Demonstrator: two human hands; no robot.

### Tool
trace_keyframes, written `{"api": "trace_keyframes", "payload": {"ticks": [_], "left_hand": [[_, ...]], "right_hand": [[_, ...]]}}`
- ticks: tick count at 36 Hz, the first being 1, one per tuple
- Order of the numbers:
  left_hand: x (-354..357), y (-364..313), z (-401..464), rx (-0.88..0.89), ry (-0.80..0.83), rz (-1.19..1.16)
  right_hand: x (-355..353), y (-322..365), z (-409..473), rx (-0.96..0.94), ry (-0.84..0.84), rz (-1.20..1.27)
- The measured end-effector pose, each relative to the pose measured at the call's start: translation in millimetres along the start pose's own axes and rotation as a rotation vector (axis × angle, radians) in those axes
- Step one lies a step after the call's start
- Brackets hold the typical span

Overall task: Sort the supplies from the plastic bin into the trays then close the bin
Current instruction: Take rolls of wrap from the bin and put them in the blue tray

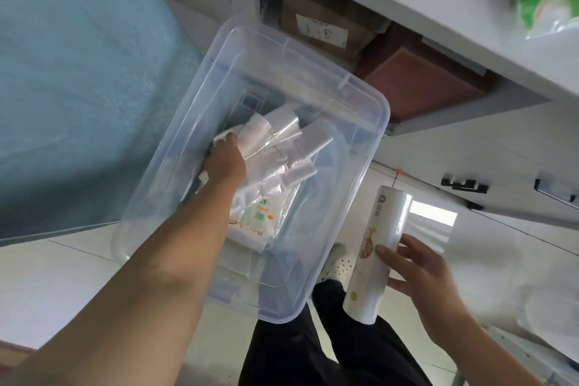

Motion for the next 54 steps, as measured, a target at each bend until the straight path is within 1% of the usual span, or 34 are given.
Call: {"api": "trace_keyframes", "payload": {"ticks": [3, 8, 12, 17, 21, 24, 28, 31, 34, 37, 41, 47, 54], "left_hand": [[-3, -1, -21, 0.058, -0.055, -0.129], [-11, -4, -79, 0.163, -0.162, -0.44], [-15, -7, -130, 0.138, -0.083, -0.682], [-27, -25, -198, 0.09, -0.01, -0.927], [-37, -55, -250, 0.116, -0.001, -1.039], [-47, -93, -289, 0.139, -0.04, -1.081], [-58, -155, -329, 0.186, -0.107, -1.083], [-64, -203, -345, 0.262, -0.12, -1.073], [-69, -250, -355, 0.348, -0.107, -1.043], [-69, -297, -359, 0.461, -0.06, -1.018], [-71, -365, -361, 0.605, 0.0, -0.987], [-71, -457, -365, 0.793, 0.178, -0.909], [-67, -536, -371, 0.945, 0.353, -0.788]], "right_hand": [[-2, 11, -1, -0.01, 0.004, -0.025], [2, 36, -5, -0.046, 0.029, -0.07], [7, 55, -7, -0.067, 0.081, -0.134], [5, 77, -8, -0.121, 0.179, -0.19], [-9, 97, -8, -0.2, 0.305, -0.254], [-34, 118, -11, -0.291, 0.37, -0.308], [-87, 151, -23, -0.426, 0.425, -0.34], [-139, 176, -32, -0.546, 0.419, -0.361], [-199, 196, -43, -0.639, 0.354, -0.345], [-260, 210, -60, -0.69, 0.268, -0.291], [-332, 216, -87, -0.752, 0.142, -0.168], [-410, 190, -107, -0.772, -0.121, 0.067], [-468, 152, -124, -0.784, -0.486, 0.259]]}}
Point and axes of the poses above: each hand's wrist, its own z-axis towards the middle knuckle, its own x-axis out of the palm, y = z × x, the point moved 1 cm from there along z, towards the middle knuckle, and after that the axes turned 7 degrees about y, right-handed, at the moved point
